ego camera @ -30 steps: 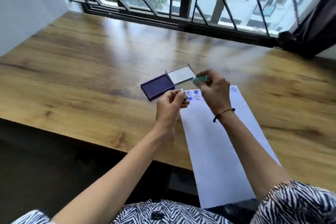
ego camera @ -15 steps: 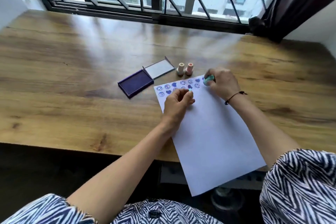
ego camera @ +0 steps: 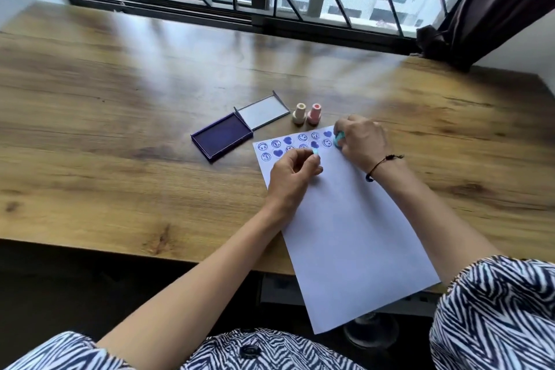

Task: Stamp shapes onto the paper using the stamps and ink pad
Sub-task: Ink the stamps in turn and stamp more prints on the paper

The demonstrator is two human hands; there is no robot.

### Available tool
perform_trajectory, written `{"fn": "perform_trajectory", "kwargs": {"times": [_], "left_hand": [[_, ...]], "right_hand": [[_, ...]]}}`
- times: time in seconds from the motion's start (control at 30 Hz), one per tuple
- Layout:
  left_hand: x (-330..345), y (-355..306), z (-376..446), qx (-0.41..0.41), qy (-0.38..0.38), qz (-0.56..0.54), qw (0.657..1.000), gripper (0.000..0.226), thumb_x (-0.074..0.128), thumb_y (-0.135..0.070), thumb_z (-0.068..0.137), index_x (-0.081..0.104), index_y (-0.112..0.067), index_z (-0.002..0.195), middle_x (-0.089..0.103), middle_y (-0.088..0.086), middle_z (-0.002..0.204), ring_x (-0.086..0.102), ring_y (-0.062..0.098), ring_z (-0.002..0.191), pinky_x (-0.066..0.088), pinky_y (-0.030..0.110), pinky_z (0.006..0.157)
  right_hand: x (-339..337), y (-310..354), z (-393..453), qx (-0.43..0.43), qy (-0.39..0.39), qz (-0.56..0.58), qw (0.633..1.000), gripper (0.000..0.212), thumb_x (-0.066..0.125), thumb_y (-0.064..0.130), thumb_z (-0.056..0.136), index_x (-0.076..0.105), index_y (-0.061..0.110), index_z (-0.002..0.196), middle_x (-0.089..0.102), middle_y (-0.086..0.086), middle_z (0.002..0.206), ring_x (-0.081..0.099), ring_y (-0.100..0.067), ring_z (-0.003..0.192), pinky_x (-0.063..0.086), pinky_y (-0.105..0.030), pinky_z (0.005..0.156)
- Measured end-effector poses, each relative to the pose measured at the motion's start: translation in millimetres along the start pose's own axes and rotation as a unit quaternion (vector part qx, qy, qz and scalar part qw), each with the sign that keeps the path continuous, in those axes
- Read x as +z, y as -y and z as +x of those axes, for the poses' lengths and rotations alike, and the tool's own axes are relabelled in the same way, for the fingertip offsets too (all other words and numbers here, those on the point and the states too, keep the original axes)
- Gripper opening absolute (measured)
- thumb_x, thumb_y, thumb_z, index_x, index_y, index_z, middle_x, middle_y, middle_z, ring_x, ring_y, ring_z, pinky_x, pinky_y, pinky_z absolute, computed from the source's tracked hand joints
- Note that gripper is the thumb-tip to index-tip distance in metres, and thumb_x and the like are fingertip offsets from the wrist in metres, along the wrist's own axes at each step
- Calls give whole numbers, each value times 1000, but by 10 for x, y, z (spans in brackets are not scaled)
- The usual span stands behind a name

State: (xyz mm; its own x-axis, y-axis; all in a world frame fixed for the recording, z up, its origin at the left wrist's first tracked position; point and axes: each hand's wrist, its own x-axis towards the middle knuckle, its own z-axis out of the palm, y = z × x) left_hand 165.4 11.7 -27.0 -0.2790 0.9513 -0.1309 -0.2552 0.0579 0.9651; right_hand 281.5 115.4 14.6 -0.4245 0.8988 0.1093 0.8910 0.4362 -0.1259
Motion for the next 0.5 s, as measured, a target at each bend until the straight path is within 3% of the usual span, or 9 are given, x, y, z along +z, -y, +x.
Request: {"fn": "perform_trajectory", "kwargs": {"times": [0.17, 0.5], "left_hand": [[0, -5, -11, 8, 1, 0, 1000, 6, 58, -17, 85, 59, -23, 83, 63, -2, 81, 66, 10, 71, 52, 25, 79], [1, -12, -11, 15, -1, 9, 1000, 8, 59, -19, 83, 60, -26, 80, 64, -4, 79, 66, 14, 76, 52, 21, 76]], "right_hand": [[-27, 67, 87, 6, 28, -3, 1000, 20, 49, 3, 78, 64, 12, 89, 63, -16, 101, 60, -38, 91, 47, -35, 71], [57, 73, 48, 13, -3, 21, 1000, 20, 47, -4, 77, 60, 7, 88, 59, -19, 93, 59, -40, 84, 48, -38, 66]]}}
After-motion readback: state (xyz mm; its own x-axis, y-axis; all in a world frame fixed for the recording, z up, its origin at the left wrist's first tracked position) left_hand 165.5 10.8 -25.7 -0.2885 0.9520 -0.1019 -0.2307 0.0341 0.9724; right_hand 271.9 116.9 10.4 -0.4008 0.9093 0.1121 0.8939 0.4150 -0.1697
